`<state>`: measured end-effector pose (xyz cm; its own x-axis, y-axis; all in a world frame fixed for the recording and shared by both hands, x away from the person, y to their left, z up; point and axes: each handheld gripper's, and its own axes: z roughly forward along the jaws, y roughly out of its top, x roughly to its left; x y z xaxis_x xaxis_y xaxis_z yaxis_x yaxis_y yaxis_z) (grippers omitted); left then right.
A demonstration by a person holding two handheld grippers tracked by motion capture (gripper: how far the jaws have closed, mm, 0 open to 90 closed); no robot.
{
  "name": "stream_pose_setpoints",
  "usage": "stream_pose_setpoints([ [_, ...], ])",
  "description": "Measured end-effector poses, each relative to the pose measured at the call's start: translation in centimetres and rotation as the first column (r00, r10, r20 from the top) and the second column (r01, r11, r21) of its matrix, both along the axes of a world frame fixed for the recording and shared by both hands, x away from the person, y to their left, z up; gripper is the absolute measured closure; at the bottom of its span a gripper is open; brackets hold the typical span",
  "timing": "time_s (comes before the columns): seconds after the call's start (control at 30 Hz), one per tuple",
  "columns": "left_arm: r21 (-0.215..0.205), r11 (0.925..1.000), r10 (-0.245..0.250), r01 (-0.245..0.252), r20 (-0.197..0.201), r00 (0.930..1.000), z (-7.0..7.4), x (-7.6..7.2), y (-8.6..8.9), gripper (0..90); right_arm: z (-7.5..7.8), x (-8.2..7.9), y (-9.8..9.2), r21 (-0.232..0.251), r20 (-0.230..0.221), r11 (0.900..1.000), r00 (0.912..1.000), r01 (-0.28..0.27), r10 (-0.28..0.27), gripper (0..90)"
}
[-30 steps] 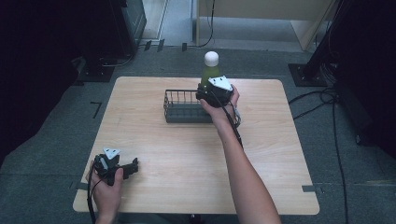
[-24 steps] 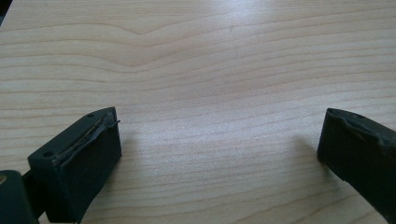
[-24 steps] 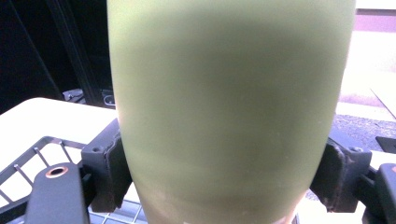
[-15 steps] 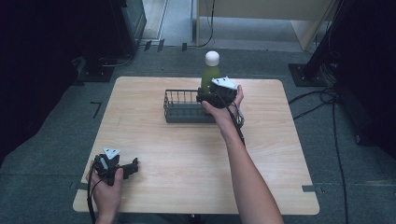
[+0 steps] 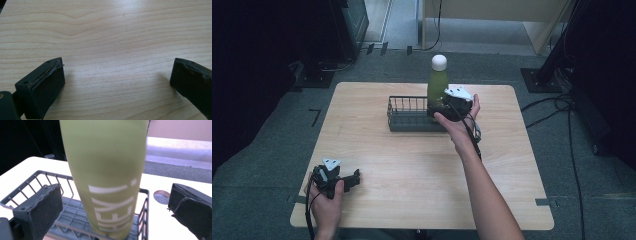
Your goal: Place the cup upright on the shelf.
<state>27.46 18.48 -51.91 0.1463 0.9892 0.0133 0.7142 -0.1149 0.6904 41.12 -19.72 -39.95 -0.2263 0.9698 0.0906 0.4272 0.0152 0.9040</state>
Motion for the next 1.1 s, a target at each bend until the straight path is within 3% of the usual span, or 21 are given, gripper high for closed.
stream_pose_setpoints([
  [0.6, 0.0, 1.0, 0.0, 0.0, 0.0, 1.0, 0.0, 0.0, 0.0, 0.0, -2.3, -4.6, -4.3, -0.016, -0.009, 1.0, 0.9998, 0.016, -0.016, 0.0],
  [1.1, 0.0, 1.0, -0.001, 0.001, 0.0, 1.0, 0.0, 0.0, 0.0, 0.0, -4.5, -7.9, -7.3, -0.061, -0.026, 0.997, 0.9987, 0.042, -0.043, 0.0],
])
